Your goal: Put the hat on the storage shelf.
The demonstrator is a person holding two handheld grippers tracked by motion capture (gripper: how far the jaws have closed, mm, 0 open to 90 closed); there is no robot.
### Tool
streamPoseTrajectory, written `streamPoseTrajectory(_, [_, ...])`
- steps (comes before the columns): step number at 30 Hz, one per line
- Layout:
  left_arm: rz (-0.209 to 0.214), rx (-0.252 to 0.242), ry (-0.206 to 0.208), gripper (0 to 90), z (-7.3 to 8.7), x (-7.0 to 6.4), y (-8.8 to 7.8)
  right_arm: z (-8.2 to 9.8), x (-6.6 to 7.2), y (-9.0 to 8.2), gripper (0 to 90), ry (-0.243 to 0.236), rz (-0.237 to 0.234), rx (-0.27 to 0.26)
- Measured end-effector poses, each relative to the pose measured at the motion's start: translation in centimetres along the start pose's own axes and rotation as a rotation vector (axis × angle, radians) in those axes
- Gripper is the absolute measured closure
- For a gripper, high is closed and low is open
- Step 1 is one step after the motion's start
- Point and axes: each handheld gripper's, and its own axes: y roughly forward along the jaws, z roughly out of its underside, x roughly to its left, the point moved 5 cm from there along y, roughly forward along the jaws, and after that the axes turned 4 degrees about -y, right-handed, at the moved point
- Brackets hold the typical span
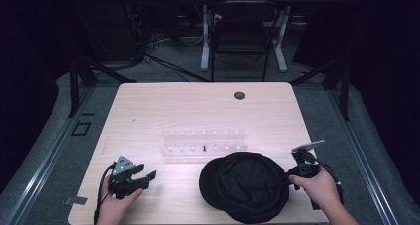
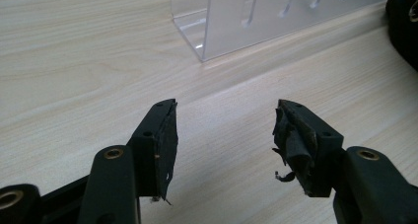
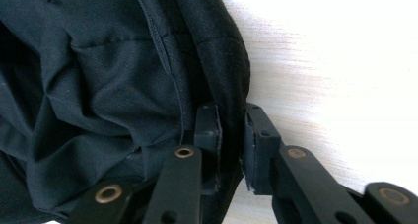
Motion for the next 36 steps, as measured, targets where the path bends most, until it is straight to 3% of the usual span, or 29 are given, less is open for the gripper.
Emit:
streamPoseTrajectory(8, [-0.001, 0.000, 0.000, 42.4, 0.0, 0.0, 0.0, 0.0, 0.0, -0.1, 86.5, -0.005, -0.030, 0.033])
streamPoseTrajectory(12, [0.000, 0.005, -0.002, 42.5, 0.0, 0.0, 0.0, 0.0, 0.2, -0.4, 87.6, -0.011, -0.037, 0.033])
streamPoseTrajectory(14, [-0.001, 0.000, -0.004, 42.5, 0.0, 0.0, 0.0, -0.1, 0.5, -0.5, 87.9, 0.011, -0.050, 0.007])
streamPoseTrajectory(16, [-0.002, 0.002, 0.000, 42.5, 0.0, 0.0, 0.0, 0.0, 0.3, -1.0, 88.0, -0.015, -0.053, 0.040])
streamPoseTrajectory(20, [-0.001, -0.001, -0.003, 42.5, 0.0, -0.1, 0.0, -0.1, 0.7, -1.6, 88.2, -0.005, -0.083, 0.012])
streamPoseTrajectory(21, [0.000, 0.000, -0.003, 42.5, 0.0, 0.0, 0.0, -0.1, 0.8, -2.1, 88.3, -0.016, -0.087, 0.026])
streamPoseTrajectory(22, [0.001, 0.003, -0.002, 42.5, 0.0, 0.0, 0.0, -0.2, 1.1, -2.3, 88.3, 0.005, -0.112, 0.002])
streamPoseTrajectory(27, [0.001, 0.004, -0.003, 42.7, 0.0, 0.0, 0.1, -0.5, 1.8, -4.0, 88.3, 0.007, -0.166, -0.027])
streamPoseTrajectory(28, [0.001, 0.006, -0.002, 42.7, 0.0, -0.1, 0.1, -0.6, 1.9, -4.4, 88.3, -0.010, -0.179, -0.017])
streamPoseTrajectory(33, [0.000, 0.004, -0.001, 42.7, 0.0, 0.0, 0.1, -0.8, 3.0, -5.7, 88.3, 0.018, -0.230, -0.039])
streamPoseTrajectory(34, [0.000, 0.005, -0.001, 42.7, 0.0, 0.0, 0.1, -0.8, 2.9, -5.9, 88.3, -0.011, -0.258, -0.029])
streamPoseTrajectory(36, [0.001, 0.004, -0.001, 42.7, 0.0, 0.0, 0.1, -0.9, 3.4, -6.3, 88.3, 0.009, -0.287, -0.035])
